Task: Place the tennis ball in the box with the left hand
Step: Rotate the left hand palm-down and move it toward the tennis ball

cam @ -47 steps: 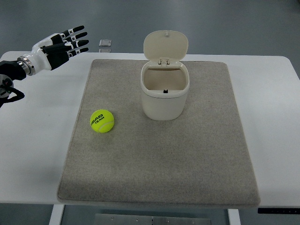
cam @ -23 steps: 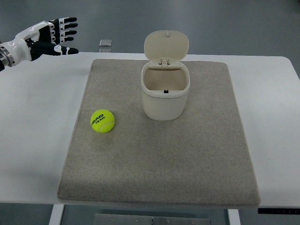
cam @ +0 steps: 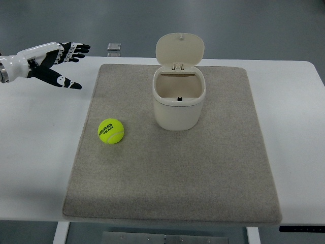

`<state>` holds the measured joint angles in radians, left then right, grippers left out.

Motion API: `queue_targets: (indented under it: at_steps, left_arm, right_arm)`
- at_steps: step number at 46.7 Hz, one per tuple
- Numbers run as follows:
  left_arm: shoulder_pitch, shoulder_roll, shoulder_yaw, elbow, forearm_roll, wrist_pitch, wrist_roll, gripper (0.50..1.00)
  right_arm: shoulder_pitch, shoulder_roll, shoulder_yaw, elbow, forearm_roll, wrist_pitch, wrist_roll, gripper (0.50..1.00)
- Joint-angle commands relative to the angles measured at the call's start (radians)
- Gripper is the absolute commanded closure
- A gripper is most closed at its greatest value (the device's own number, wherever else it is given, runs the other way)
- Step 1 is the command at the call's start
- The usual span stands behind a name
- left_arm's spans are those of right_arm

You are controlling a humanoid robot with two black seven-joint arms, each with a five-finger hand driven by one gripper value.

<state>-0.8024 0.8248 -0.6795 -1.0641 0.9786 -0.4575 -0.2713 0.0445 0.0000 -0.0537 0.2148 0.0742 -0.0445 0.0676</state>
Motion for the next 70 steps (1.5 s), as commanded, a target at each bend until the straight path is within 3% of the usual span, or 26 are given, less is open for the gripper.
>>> queue_targets:
  at_steps: [1, 12, 28, 50, 59, 66, 70]
  left_arm:
    - [0.015, 0.028, -0.002, -0.028, 0.025, -0.001, -0.028, 0.508]
    - [0.032, 0.099, -0.003, -0.108, 0.117, 0.000, -0.144, 0.514]
    - [0.045, 0.102, -0.003, -0.126, 0.221, 0.002, -0.160, 0.516]
    - [0.071, 0.172, -0.005, -0.252, 0.442, 0.014, -0.281, 0.523]
    - [0.074, 0.171, 0.000, -0.269, 0.586, 0.111, -0.315, 0.523]
    - [0.117, 0.137, 0.023, -0.270, 0.742, 0.264, -0.318, 0.521]
    - [0.129, 0.099, 0.050, -0.270, 0.805, 0.307, -0.318, 0.519]
  right_arm:
    - [0.000, 0.000, 0.000, 0.000, -0.001, 0.000, 0.000, 0.597]
    - [0.000, 0.000, 0.000, 0.000, -0.001, 0.000, 0.000, 0.597]
    - [0.000, 0.000, 0.000, 0.000, 0.001, 0.000, 0.000, 0.597]
    - [0.000, 0.000, 0.000, 0.000, -0.001, 0.000, 0.000, 0.597]
    - [0.000, 0.000, 0.000, 0.000, 0.001, 0.000, 0.000, 0.597]
    - [0.000, 0.000, 0.000, 0.000, 0.001, 0.000, 0.000, 0.597]
    - [0.000, 0.000, 0.000, 0.000, 0.001, 0.000, 0.000, 0.597]
